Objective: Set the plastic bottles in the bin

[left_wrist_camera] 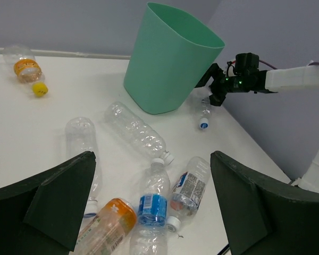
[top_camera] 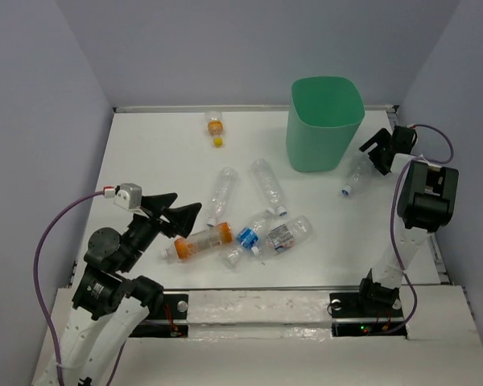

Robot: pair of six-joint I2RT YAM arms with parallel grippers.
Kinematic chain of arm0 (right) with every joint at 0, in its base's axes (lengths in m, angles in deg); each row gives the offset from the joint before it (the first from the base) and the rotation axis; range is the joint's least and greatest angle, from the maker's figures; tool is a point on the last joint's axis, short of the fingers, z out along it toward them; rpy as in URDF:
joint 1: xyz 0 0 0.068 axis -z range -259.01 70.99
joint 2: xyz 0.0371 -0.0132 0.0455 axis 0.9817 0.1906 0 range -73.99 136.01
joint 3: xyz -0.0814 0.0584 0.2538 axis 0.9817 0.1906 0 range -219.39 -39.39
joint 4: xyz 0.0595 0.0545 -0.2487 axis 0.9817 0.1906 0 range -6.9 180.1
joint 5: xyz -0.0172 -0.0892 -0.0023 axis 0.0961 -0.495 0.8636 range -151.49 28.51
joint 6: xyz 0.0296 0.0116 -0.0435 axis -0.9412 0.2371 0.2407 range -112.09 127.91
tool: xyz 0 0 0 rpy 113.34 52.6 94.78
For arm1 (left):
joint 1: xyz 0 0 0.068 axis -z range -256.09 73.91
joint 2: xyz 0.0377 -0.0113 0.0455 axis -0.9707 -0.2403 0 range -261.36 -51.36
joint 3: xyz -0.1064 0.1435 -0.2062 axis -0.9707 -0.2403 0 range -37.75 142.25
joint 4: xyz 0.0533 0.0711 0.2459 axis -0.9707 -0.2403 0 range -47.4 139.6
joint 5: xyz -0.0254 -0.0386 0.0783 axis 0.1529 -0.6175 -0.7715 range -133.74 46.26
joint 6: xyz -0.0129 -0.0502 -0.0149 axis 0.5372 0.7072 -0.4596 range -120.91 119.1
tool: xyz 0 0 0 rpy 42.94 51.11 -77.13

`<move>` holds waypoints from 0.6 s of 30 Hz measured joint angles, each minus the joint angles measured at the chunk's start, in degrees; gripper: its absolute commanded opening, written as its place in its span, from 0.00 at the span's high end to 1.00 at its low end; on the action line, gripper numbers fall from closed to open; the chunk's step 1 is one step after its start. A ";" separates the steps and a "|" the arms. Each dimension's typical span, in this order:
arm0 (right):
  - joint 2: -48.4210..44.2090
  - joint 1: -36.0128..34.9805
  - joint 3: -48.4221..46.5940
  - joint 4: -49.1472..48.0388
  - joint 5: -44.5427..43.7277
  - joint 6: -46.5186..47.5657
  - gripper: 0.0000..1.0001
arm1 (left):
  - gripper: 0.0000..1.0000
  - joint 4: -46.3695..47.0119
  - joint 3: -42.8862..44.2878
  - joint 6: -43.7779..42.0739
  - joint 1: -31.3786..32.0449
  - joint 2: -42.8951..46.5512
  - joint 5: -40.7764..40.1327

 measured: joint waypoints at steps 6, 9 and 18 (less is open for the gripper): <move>0.92 0.00 -0.87 0.72 -0.83 1.53 0.66 | 0.01 -0.07 0.00 -0.02 -0.39 -0.90 0.20; -1.29 0.00 1.25 1.14 -4.66 1.86 0.66 | 0.01 -0.07 0.00 -0.02 -0.50 -1.09 0.26; -36.35 -2.82 18.53 -0.83 -19.58 2.80 0.65 | 0.01 -0.02 0.00 -0.04 -0.90 -1.51 0.92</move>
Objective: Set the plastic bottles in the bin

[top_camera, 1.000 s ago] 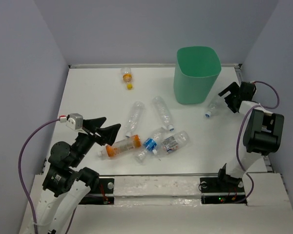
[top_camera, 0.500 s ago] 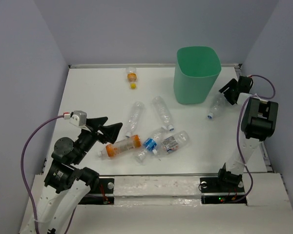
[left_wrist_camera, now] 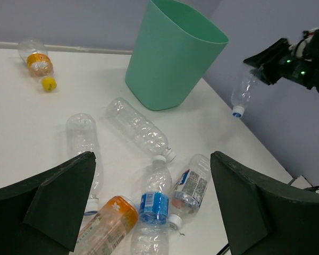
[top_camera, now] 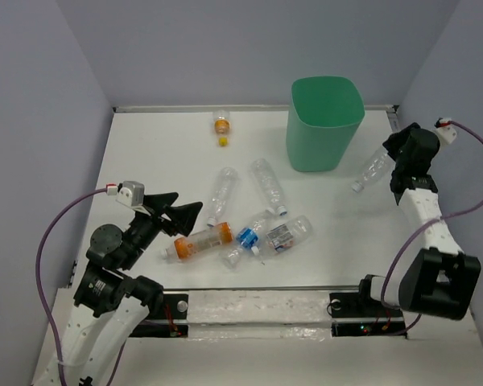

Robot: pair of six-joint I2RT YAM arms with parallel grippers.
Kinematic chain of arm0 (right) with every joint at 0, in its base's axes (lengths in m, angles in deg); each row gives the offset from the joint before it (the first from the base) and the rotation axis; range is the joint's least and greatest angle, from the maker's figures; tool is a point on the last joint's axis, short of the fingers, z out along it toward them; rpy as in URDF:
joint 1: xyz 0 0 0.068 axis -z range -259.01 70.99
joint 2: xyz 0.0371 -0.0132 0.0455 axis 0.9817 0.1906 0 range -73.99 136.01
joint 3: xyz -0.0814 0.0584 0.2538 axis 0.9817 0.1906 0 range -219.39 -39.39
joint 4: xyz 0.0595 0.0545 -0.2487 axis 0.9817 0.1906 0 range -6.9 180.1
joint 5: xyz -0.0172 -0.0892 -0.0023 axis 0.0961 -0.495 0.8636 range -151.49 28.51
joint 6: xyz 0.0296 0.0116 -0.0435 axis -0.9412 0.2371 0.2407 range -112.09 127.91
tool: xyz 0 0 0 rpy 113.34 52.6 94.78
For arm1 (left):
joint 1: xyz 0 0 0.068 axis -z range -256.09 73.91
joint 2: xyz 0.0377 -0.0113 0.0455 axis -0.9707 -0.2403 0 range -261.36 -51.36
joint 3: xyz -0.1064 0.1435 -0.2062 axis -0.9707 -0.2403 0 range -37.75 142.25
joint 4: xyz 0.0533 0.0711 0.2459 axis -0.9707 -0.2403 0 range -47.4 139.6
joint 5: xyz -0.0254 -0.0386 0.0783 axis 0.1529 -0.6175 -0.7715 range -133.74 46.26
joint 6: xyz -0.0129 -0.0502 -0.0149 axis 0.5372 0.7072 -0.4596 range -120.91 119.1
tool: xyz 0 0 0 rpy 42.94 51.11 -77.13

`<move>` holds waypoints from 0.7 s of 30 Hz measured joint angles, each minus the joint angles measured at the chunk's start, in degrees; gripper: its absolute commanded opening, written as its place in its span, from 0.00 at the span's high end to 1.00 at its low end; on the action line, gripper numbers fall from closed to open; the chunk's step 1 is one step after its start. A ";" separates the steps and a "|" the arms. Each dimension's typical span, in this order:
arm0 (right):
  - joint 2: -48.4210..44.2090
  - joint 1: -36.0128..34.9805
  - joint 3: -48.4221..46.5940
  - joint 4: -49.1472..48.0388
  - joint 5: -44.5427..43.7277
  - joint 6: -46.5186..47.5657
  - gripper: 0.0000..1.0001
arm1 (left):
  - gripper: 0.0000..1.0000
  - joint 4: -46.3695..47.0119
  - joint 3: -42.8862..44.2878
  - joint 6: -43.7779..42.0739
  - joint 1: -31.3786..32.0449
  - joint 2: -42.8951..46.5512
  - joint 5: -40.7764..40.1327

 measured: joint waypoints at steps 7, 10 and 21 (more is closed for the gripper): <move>-19.43 -16.68 -4.79 -7.43 -5.55 4.85 0.65 | 0.01 0.00 0.00 0.00 -0.72 -0.61 0.15; -18.23 -21.18 -10.43 -10.99 -5.81 7.58 0.65 | 0.01 0.00 0.00 0.00 -1.18 -1.73 0.15; 10.32 -27.91 -35.85 -19.50 -6.80 20.76 0.62 | 0.01 -0.02 0.00 0.00 -4.15 -6.95 0.15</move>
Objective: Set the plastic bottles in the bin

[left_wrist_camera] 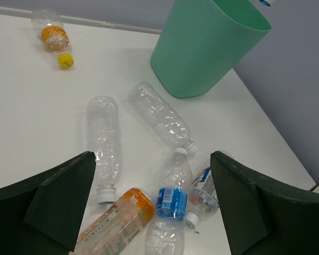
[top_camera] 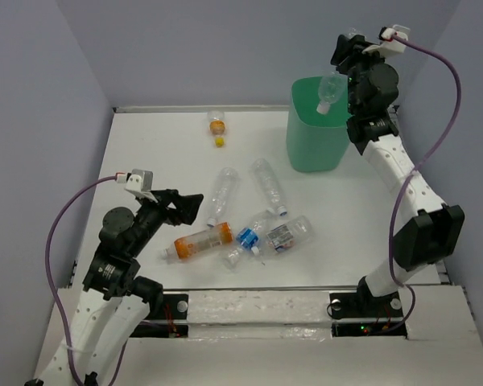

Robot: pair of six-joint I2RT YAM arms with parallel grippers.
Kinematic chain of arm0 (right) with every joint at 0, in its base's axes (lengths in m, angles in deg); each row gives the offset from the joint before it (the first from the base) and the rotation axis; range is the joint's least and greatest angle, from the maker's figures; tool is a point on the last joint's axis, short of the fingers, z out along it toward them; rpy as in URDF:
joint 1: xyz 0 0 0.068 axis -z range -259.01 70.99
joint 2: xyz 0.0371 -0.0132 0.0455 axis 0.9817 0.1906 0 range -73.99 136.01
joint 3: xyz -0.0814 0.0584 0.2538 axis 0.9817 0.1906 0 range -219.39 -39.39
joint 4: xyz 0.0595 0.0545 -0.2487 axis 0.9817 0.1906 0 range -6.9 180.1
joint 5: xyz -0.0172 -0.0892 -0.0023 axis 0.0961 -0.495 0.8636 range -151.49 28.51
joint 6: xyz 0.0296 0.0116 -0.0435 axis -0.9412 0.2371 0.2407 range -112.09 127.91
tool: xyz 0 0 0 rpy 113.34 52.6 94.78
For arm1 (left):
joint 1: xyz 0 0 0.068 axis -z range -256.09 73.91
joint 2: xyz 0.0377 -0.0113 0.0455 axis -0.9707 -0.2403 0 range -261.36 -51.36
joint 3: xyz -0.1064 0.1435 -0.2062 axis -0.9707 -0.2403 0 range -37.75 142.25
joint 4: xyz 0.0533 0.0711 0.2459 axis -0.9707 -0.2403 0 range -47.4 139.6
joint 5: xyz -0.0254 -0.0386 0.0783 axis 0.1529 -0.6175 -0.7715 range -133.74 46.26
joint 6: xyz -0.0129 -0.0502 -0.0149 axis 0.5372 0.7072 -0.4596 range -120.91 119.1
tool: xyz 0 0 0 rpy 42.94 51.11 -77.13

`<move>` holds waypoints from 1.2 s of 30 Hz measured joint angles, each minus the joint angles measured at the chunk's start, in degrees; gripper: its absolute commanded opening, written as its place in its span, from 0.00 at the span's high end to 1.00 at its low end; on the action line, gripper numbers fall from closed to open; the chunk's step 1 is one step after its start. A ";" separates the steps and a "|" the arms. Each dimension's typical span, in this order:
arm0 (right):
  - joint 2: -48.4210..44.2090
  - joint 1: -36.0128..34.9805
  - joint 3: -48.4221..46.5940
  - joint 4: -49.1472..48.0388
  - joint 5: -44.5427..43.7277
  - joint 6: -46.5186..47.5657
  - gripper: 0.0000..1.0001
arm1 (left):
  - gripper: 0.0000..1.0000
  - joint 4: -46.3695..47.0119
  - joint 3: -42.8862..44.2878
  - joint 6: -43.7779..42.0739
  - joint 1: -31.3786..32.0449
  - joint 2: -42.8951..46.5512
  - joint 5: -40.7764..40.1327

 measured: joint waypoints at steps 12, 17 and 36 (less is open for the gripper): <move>14.58 -0.13 -7.06 2.47 0.59 6.84 0.10 | 0.01 -0.87 3.74 -1.20 -2.10 -16.17 -4.39; 10.49 -0.13 -2.08 5.14 2.58 5.49 0.11 | 0.01 0.61 11.80 -1.42 -2.10 -30.58 -7.37; 1.81 -17.29 11.41 25.59 26.01 3.61 0.12 | 0.02 0.85 16.52 0.61 4.87 -44.50 -13.81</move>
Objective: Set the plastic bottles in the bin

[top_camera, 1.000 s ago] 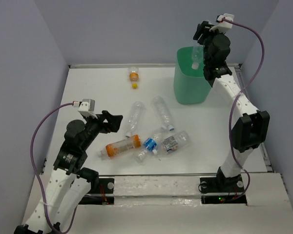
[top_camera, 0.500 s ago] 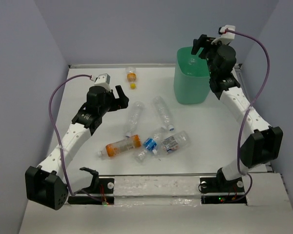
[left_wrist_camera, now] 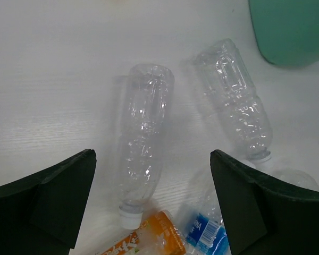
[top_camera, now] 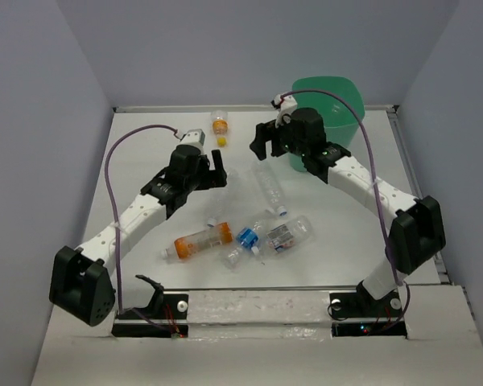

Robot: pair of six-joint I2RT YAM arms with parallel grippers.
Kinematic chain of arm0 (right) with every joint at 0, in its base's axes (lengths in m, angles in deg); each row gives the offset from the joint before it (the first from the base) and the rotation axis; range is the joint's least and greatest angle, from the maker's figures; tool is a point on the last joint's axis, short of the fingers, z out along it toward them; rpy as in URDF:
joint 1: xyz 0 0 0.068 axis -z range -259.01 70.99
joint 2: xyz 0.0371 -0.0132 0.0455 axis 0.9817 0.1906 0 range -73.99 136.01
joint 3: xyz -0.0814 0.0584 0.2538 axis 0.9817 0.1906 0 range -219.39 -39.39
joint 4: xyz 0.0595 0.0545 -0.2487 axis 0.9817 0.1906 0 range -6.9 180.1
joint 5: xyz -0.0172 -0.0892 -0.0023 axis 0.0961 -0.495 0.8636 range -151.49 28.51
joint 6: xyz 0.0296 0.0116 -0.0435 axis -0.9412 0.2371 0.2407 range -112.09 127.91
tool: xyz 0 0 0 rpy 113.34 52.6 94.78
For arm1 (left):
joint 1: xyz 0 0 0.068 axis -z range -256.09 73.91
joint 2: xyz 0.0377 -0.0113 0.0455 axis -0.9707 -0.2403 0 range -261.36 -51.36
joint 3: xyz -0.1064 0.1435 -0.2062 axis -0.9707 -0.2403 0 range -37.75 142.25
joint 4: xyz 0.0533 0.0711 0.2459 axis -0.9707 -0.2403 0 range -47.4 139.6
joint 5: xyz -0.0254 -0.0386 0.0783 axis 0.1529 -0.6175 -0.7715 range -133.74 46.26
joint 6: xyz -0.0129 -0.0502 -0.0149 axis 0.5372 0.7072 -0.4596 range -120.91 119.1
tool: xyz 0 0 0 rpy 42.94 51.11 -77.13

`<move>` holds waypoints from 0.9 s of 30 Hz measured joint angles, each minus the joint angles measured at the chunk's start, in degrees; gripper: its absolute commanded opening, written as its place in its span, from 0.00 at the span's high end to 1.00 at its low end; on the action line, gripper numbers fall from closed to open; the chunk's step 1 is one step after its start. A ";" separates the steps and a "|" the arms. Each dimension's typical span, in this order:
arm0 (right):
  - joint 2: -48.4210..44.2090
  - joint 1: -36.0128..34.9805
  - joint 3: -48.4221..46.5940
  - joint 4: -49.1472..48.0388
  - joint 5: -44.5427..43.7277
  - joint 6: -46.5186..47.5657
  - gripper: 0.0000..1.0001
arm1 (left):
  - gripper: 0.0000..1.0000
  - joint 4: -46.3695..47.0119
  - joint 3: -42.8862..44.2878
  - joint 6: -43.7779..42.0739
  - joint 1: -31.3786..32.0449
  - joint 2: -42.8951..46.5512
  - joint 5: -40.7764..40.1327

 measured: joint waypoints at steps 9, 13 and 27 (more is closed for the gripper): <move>18.99 0.66 -4.61 12.44 -4.17 2.14 0.17 | 0.04 -0.44 3.69 0.90 2.05 -11.52 -4.17; 24.83 0.70 -10.03 14.34 -5.88 2.60 0.17 | 0.03 0.33 4.85 0.90 2.05 -14.56 -4.66; 33.14 -0.07 -15.87 17.25 -6.38 2.84 0.51 | 0.03 3.45 5.33 0.87 2.05 -20.24 -4.59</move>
